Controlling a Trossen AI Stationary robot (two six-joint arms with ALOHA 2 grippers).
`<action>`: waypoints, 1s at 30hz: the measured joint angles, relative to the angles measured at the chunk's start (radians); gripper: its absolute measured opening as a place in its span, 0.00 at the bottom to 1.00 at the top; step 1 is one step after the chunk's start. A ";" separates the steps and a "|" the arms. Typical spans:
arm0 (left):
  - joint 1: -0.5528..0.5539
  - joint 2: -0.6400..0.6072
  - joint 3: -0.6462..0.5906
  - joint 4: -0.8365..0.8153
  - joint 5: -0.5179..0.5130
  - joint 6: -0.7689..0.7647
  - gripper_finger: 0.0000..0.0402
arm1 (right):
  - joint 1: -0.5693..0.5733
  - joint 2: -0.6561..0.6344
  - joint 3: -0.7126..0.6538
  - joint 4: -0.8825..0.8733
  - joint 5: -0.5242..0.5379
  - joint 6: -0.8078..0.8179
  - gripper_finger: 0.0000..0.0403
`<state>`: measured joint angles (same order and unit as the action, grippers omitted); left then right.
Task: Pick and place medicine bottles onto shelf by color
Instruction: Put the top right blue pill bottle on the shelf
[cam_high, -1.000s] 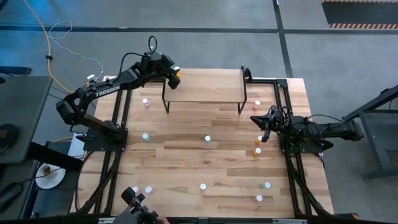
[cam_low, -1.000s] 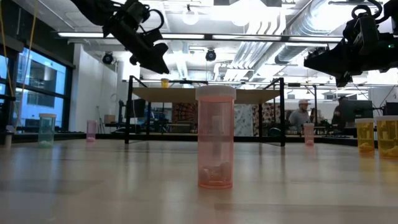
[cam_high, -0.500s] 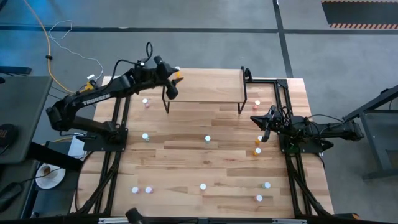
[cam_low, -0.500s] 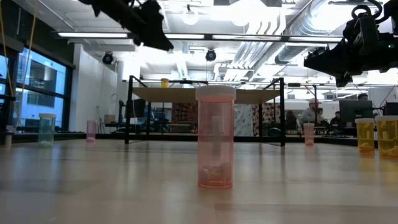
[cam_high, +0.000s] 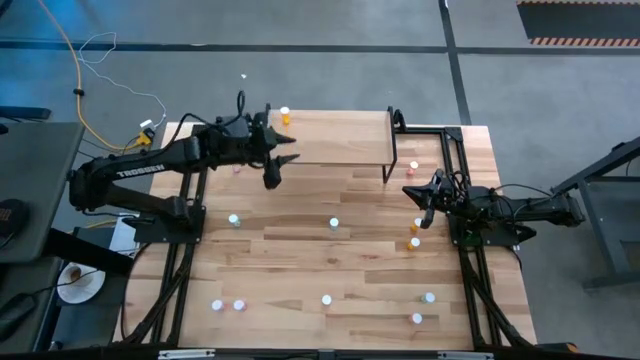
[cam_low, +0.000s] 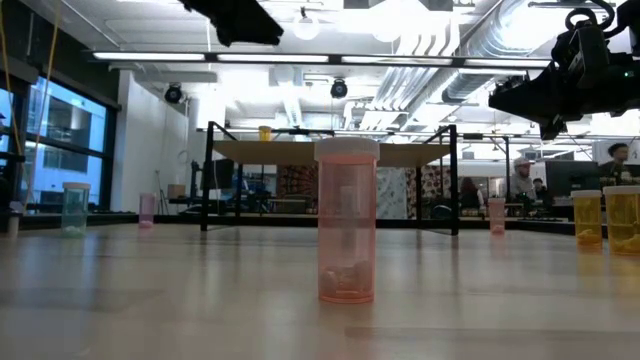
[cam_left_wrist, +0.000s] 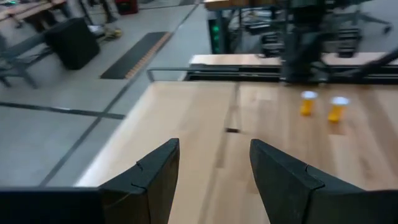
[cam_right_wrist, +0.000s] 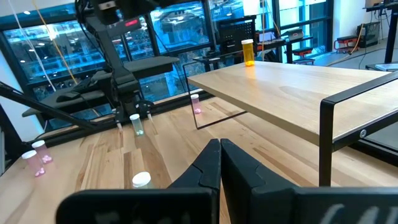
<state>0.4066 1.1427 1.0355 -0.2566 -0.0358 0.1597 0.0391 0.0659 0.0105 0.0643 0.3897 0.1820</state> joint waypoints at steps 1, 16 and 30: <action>-0.017 0.000 0.000 -0.007 0.001 -0.013 0.47 | 0.000 0.000 0.000 0.000 0.000 0.000 0.00; -0.270 0.001 -0.069 0.038 0.039 -0.218 0.47 | 0.000 0.000 0.000 0.000 0.000 0.000 0.00; -0.488 0.009 -0.156 0.169 -0.174 -0.306 0.47 | 0.000 0.000 0.000 0.002 0.000 0.000 0.00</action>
<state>-0.0811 1.1521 0.8796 -0.0881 -0.2102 -0.1463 0.0391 0.0658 0.0101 0.0659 0.3901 0.1822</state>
